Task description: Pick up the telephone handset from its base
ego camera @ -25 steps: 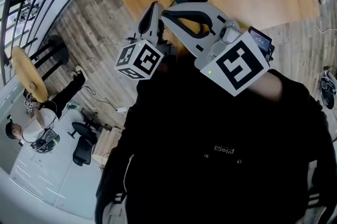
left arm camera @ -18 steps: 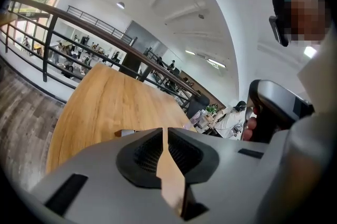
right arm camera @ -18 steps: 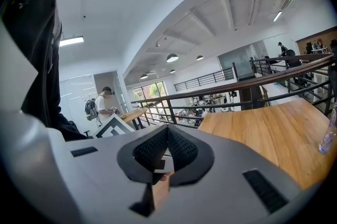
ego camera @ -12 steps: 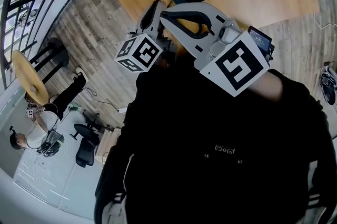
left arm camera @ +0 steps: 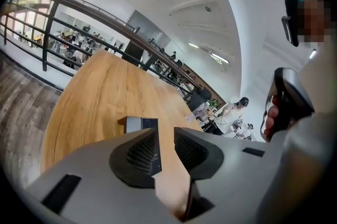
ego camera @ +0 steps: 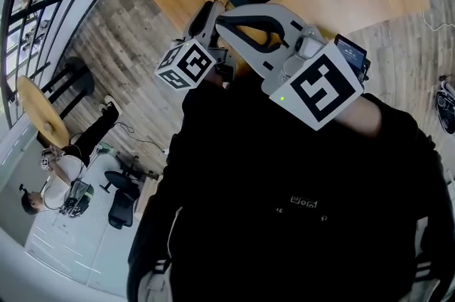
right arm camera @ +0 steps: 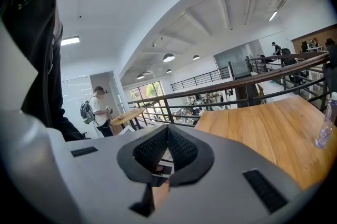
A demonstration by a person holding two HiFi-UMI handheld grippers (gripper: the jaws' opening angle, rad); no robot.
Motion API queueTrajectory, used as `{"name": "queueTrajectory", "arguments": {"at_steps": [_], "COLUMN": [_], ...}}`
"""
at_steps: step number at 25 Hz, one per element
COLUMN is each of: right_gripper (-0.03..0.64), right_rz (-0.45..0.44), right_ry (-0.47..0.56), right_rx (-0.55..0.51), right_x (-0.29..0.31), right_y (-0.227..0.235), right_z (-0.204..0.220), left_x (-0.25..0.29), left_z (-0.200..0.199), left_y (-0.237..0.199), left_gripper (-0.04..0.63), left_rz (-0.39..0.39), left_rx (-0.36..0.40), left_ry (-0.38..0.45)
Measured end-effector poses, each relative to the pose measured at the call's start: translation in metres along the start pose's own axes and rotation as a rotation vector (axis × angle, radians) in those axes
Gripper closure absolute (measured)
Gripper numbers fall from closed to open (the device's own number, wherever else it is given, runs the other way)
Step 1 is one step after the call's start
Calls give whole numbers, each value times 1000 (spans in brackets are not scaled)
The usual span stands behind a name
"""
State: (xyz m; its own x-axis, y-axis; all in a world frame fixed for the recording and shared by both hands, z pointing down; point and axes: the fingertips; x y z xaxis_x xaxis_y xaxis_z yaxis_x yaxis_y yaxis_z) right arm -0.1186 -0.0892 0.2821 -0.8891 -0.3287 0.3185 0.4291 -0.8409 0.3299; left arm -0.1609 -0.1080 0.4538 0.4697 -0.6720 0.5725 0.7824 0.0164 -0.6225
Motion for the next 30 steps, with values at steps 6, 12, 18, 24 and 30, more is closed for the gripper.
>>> {"name": "queueTrajectory", "arguments": {"at_steps": [6, 12, 18, 24, 30], "right_gripper": [598, 598, 598, 598, 598], "right_rz": [13, 30, 53, 79, 106], "right_ry": [1, -2, -3, -4, -1], "right_rx": [6, 16, 30, 48, 67], "right_x": [-2, -1, -4, -6, -13], "right_y": [-1, 4, 6, 11, 15], "right_z": [2, 5, 10, 13, 17], "left_x": [4, 15, 28, 44, 61], "left_z": [11, 18, 30, 42, 54], "left_y": [-16, -22, -17, -34, -57], "left_gripper": [492, 485, 464, 430, 395], "left_rz": [-8, 15, 99, 138, 177], "left_rx": [-12, -22, 18, 17, -10], "left_ry": [-29, -62, -111, -169, -210]}}
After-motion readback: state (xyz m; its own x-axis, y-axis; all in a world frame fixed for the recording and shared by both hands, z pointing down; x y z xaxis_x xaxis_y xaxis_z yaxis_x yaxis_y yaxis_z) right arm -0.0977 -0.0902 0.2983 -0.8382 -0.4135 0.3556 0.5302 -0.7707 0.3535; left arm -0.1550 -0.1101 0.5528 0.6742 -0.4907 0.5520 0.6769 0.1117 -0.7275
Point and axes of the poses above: the fingertips, and each gripper's own axes: x forward along the fingers, y to its right, z out of its underside, and after that the axes turned 3 degrees about -y, right-handed
